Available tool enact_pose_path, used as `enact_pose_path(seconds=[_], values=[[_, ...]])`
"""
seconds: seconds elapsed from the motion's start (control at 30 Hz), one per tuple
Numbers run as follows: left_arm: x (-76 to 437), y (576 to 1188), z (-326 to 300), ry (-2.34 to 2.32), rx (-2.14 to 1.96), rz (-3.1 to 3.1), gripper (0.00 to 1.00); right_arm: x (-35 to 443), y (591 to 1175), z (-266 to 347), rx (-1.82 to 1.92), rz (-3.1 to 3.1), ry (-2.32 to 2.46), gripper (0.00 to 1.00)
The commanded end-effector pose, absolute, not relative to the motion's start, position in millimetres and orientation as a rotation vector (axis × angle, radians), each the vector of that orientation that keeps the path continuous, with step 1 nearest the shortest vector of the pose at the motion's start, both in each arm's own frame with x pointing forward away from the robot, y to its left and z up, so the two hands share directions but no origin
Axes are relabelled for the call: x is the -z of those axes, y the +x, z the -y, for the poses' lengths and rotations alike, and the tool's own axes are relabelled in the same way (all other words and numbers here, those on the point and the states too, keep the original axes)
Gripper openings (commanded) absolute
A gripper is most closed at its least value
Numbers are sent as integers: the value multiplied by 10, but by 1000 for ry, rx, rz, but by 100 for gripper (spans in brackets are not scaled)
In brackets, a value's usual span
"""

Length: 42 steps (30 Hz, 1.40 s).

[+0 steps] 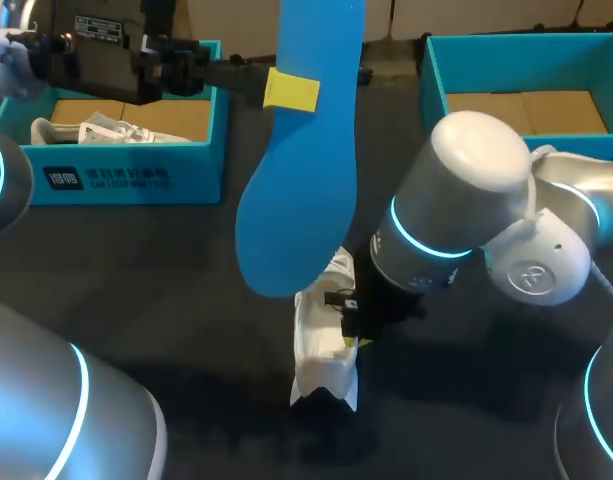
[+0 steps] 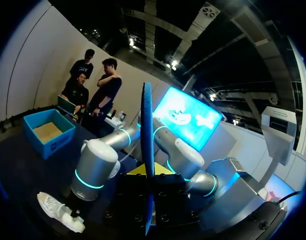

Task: Take the shoe out of the shoebox, open the shoe tongue, remove and reinsert the insole, then place the shoe into the shoebox

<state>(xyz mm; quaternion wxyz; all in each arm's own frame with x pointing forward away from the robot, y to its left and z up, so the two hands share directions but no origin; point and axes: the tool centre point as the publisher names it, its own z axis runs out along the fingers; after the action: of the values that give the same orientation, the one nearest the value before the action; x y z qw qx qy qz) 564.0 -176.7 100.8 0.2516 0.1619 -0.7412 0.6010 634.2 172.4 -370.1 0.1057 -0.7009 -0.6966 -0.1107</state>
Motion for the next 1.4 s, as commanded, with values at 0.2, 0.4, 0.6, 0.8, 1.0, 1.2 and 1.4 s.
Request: enact_pose_path(seconds=[0.2,0.4,0.6,0.8,1.0,1.2,1.4], values=[[-1012,5654,1788,439,-1631,2018,0,3447,6280,-1562,466,1959,-1971,100],[-1012,5654,1788,439,-1631,2018,0,3062,6233,-1430,549,1863,-1880,100],[-1012,5654,1788,439,-1631,2018,0,2702,6266,-1367,726,1698,-1696,100],[-1012,5654,1788,439,-1631,2018,0,2702,6266,-1367,726,1698,-1696,100],[-1012,5654,1788,439,-1631,2018,0,2658,6365,-1437,875,1515,-1566,100],[-1012,5654,1788,439,-1631,2018,0,2326,6619,-1441,996,1339,-1460,100],[-1012,5654,1788,439,-1631,2018,0,2137,6765,-1521,1006,1292,-1415,100]])
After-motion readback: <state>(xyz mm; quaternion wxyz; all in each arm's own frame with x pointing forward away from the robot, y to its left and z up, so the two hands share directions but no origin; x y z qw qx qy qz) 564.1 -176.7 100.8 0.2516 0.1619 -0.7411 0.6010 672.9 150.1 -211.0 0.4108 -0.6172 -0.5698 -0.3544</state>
